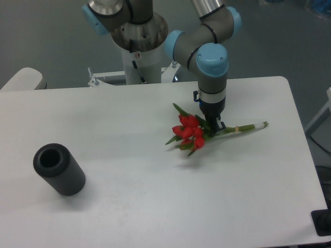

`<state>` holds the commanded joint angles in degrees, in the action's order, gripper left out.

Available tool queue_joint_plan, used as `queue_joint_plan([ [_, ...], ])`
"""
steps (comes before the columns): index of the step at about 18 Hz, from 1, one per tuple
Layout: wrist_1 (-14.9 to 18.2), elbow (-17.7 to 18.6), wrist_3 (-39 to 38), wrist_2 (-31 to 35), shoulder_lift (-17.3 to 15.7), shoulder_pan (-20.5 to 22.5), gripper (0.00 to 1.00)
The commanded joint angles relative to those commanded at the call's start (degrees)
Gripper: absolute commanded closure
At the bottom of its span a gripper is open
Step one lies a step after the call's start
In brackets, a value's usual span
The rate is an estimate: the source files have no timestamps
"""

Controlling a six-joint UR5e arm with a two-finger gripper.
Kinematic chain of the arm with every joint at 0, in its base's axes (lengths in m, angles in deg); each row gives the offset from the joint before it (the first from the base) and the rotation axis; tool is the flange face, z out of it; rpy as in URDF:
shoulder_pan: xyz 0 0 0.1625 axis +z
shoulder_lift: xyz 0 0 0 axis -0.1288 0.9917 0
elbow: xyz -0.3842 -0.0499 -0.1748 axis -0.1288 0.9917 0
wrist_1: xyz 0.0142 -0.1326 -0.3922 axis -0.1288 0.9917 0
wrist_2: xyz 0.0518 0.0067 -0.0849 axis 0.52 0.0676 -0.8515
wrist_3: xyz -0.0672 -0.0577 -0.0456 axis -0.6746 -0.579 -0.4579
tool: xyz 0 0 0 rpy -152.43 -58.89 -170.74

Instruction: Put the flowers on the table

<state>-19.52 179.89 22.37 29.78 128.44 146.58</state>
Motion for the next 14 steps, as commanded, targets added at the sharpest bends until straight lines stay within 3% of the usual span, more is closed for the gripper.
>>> queue_joint_plan([
  [2,-0.1,-1.7,-0.1,-0.3,-0.3,-0.1,0.09],
  [4,-0.1,-3.6,-0.4,-0.5,-0.5,-0.1,0.03],
  [8,0.8,-10.0,-2.0,-0.3,-0.6,-2.5,0.01],
  [14,3.0,-19.2,-10.2,-0.4,1.7,-6.7,0.01],
])
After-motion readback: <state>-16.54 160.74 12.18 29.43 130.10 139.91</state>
